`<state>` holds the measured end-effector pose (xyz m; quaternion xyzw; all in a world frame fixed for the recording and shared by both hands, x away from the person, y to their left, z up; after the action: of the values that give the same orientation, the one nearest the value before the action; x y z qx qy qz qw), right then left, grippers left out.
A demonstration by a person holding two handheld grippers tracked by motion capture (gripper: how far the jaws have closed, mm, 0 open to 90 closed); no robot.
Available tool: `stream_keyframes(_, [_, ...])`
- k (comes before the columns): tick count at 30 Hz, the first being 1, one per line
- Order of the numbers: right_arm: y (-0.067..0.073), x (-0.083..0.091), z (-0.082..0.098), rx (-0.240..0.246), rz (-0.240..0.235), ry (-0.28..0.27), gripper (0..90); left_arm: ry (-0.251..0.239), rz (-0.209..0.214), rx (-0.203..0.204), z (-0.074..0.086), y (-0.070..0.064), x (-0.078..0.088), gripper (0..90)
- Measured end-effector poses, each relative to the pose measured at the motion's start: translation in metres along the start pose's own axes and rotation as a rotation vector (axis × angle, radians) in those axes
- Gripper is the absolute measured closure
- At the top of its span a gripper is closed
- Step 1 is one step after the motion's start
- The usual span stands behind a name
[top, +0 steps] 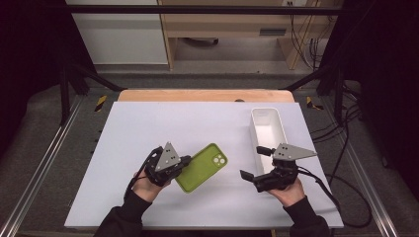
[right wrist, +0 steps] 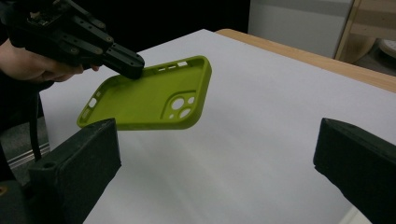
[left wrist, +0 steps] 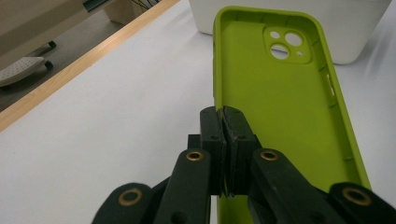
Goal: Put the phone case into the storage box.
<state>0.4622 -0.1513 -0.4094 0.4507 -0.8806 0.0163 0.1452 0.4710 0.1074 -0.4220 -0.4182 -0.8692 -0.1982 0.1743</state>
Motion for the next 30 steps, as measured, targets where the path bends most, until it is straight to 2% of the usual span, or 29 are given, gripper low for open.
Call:
stream_keyframes(7, [0.004,-0.012,-0.004,-0.003,-0.018,0.025,2.5,0.010,0.009,-0.028,0.000,-0.006,-0.002,87.8])
stream_keyframes(16, [0.007,-0.020,-0.008,0.002,-0.023,0.062,3.5,0.002,0.016,-0.045,-0.004,-0.011,-0.001,87.8])
stream_keyframes(23, [0.008,-0.030,-0.009,-0.014,-0.044,0.099,5.1,0.000,0.019,-0.062,-0.005,-0.013,0.000,87.8])
stream_keyframes(30, [0.008,-0.040,-0.013,-0.025,-0.061,0.123,6.3,-0.007,0.024,-0.097,-0.007,-0.017,0.001,87.8])
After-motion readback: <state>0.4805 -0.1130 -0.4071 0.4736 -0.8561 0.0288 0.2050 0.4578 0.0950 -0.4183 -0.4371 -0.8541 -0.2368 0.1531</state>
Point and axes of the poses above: each handheld gripper's, and its own axes: x roughly backward along the jaws, z roughly out of its underside, y roughly to its left, the point moved 6 cm from there along -x, roughly forward along the jaws, and after that the axes turned 5 degrees about -y, right-handed, at the moved point
